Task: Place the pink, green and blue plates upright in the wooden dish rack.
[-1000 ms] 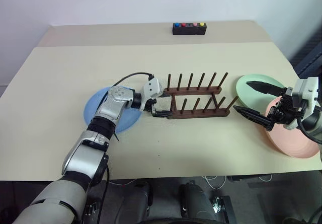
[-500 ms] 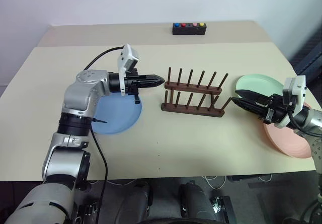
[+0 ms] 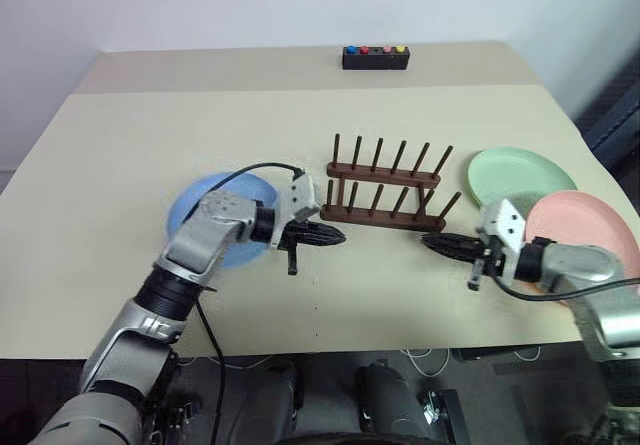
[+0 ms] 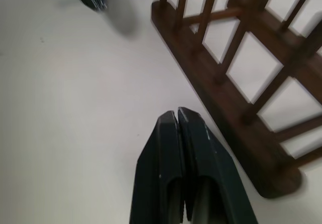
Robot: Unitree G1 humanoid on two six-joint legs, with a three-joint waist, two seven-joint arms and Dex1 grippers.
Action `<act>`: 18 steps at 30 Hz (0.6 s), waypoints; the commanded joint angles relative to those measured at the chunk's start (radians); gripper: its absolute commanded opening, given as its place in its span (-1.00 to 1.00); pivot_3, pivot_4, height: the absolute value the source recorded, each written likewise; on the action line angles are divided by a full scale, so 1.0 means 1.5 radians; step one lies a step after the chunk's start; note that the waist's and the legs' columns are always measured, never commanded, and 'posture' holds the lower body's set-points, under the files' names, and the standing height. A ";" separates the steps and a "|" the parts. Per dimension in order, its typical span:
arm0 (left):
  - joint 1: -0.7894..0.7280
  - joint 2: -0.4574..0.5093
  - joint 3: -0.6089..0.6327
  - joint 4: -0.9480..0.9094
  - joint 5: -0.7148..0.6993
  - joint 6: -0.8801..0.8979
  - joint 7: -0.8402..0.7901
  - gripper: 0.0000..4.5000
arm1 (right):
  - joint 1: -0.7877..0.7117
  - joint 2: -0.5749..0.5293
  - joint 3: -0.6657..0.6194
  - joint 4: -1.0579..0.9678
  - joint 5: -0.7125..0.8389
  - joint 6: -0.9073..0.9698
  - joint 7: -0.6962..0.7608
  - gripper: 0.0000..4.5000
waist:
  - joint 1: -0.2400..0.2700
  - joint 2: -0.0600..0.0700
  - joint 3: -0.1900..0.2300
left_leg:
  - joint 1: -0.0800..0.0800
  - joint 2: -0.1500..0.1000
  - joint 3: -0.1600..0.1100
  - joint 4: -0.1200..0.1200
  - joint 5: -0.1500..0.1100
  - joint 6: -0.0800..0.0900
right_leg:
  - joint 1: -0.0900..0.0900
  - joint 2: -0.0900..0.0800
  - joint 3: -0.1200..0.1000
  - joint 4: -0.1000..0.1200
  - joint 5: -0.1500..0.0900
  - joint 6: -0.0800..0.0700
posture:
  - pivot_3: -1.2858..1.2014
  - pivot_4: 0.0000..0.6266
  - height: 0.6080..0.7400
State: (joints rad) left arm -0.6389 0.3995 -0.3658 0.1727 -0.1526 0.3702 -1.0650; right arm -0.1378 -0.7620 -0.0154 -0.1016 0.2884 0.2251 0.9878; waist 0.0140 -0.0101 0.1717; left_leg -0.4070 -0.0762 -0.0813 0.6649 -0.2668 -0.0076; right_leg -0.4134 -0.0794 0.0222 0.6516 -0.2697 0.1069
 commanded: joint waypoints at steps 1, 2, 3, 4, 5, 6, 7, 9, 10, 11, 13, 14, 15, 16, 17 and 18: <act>-0.030 -0.027 0.010 0.033 0.035 -0.049 0.053 -1.00 | -0.028 0.008 0.017 0.049 -0.061 -0.048 -0.032 -0.98 | 0.000 0.000 0.000 | 0.000 0.000 0.000 0.000 0.000 0.000 | 0.000 0.000 0.000 0.000 0.000 0.000 | 0.03 -0.52 1.00; -0.034 -0.034 0.010 0.046 0.043 -0.058 0.063 -1.00 | -0.037 0.010 0.024 0.070 -0.077 -0.064 -0.040 -0.98 | 0.000 0.000 0.000 | 0.000 0.000 0.000 0.000 0.000 0.000 | 0.000 0.000 0.000 0.000 0.000 0.000 | 0.03 -0.52 1.00; -0.040 -0.040 0.009 0.061 0.052 -0.070 0.073 -1.00 | -0.052 0.012 0.032 0.098 -0.102 -0.087 -0.056 -0.98 | -0.001 0.000 0.000 | 0.000 0.000 0.000 0.000 0.000 0.000 | 0.000 0.000 0.000 0.000 0.000 0.000 | 0.03 -0.52 1.00; -0.044 -0.046 0.009 0.074 0.058 -0.078 0.080 -1.00 | -0.069 0.016 0.038 0.125 -0.125 -0.107 -0.075 -0.98 | -0.001 0.000 0.000 | 0.000 0.000 0.000 0.000 0.000 0.000 | 0.000 0.000 0.000 0.000 0.000 0.000 | 0.03 -0.52 1.00; -0.048 -0.049 0.010 0.082 0.061 -0.085 0.082 -1.00 | -0.080 0.020 0.042 0.143 -0.141 -0.122 -0.087 -0.98 | -0.002 0.000 0.000 | 0.000 0.000 0.000 0.000 0.000 0.000 | 0.000 0.000 0.000 0.000 0.000 0.000 | 0.03 -0.52 1.00; -0.052 -0.054 0.011 0.094 0.065 -0.088 0.089 -1.00 | -0.096 0.024 0.045 0.165 -0.155 -0.135 -0.101 -0.98 | -0.003 0.000 0.000 | 0.000 0.000 0.000 0.000 0.001 -0.001 | 0.000 0.001 0.000 0.000 0.000 0.000 | 0.03 -0.52 1.00; -0.057 -0.057 0.012 0.105 0.069 -0.093 0.094 -1.00 | -0.110 0.027 0.050 0.186 -0.171 -0.152 -0.114 -0.98 | -0.003 0.000 0.000 | 0.000 0.000 0.000 0.000 0.001 -0.001 | 0.000 0.001 0.000 0.000 0.000 0.000 | 0.03 -0.52 1.00; -0.075 -0.069 0.014 0.149 0.088 -0.112 0.122 -1.00 | -0.158 0.038 0.055 0.245 -0.208 -0.196 -0.157 -0.98 | -0.003 0.000 0.000 | 0.000 0.000 0.000 0.000 0.001 -0.002 | 0.000 0.001 0.000 0.000 0.000 0.000 | 0.03 -0.52 1.00; -0.084 -0.074 0.016 0.171 0.096 -0.123 0.135 -1.00 | -0.178 0.044 0.055 0.266 -0.219 -0.212 -0.174 -0.98 | -0.003 0.000 0.000 | 0.000 0.000 0.000 0.000 0.001 -0.002 | 0.000 0.001 0.000 0.000 0.000 0.000 | 0.03 -0.52 1.00; -0.094 -0.080 0.019 0.194 0.103 -0.133 0.149 -1.00 | -0.194 0.048 0.058 0.284 -0.228 -0.226 -0.183 -0.98 | -0.003 0.000 0.000 | 0.000 0.000 0.000 0.000 0.001 -0.002 | 0.000 0.001 0.000 0.000 0.000 0.000 | 0.03 -0.52 1.00; -0.116 -0.087 0.024 0.243 0.117 -0.159 0.177 -1.00 | -0.213 0.054 0.065 0.309 -0.239 -0.249 -0.185 -0.98 | -0.002 0.000 0.000 | 0.000 0.000 0.001 0.000 0.001 -0.002 | -0.001 0.001 0.000 0.001 0.000 0.000 | 0.03 -0.52 1.00; -0.128 -0.091 0.028 0.266 0.120 -0.172 0.186 -1.00 | -0.222 0.059 0.066 0.321 -0.243 -0.257 -0.188 -0.98 | -0.002 0.000 0.000 | 0.000 0.000 0.000 0.000 0.001 -0.002 | -0.001 0.001 0.000 0.001 0.000 0.000 | 0.03 -0.52 1.00; -0.136 -0.094 0.031 0.283 0.121 -0.183 0.191 -1.00 | -0.229 0.062 0.067 0.330 -0.245 -0.264 -0.191 -0.98 | -0.002 0.000 0.000 | 0.000 0.000 0.000 0.000 0.001 -0.002 | -0.001 0.001 0.000 0.000 0.000 0.000 | 0.03 -0.52 1.00; -0.146 -0.096 0.035 0.301 0.123 -0.197 0.199 -1.00 | -0.234 0.064 0.068 0.339 -0.246 -0.270 -0.190 -0.98 | -0.002 0.000 0.000 | 0.000 0.000 0.000 0.000 0.001 -0.002 | -0.001 0.001 0.000 0.000 0.000 0.000 | 0.03 -0.52 1.00; -0.153 -0.099 0.038 0.315 0.124 -0.208 0.203 -1.00 | -0.238 0.065 0.069 0.345 -0.247 -0.275 -0.189 -0.98 | -0.002 0.000 0.000 | 0.000 0.000 0.000 0.000 0.001 -0.002 | -0.001 0.001 0.000 0.000 0.000 0.000 | 0.03 -0.52 1.00; -0.164 -0.101 0.044 0.334 0.123 -0.218 0.203 -1.00 | -0.249 0.070 0.072 0.363 -0.253 -0.285 -0.196 -0.98 | -0.002 0.000 0.000 | 0.000 0.000 0.000 0.000 0.001 -0.002 | -0.001 0.001 0.000 0.000 0.000 0.000 | 0.03 -0.52 1.00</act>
State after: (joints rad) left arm -0.8516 0.2545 -0.3305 0.6560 0.0281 0.0847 -0.7731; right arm -0.4813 -0.6630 0.0954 0.4218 -0.0778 -0.1702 0.7101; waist 0.0114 -0.0102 0.1717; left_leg -0.4074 -0.0766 -0.0806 0.6647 -0.2650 -0.0108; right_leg -0.4145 -0.0779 0.0219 0.6522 -0.2696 0.1072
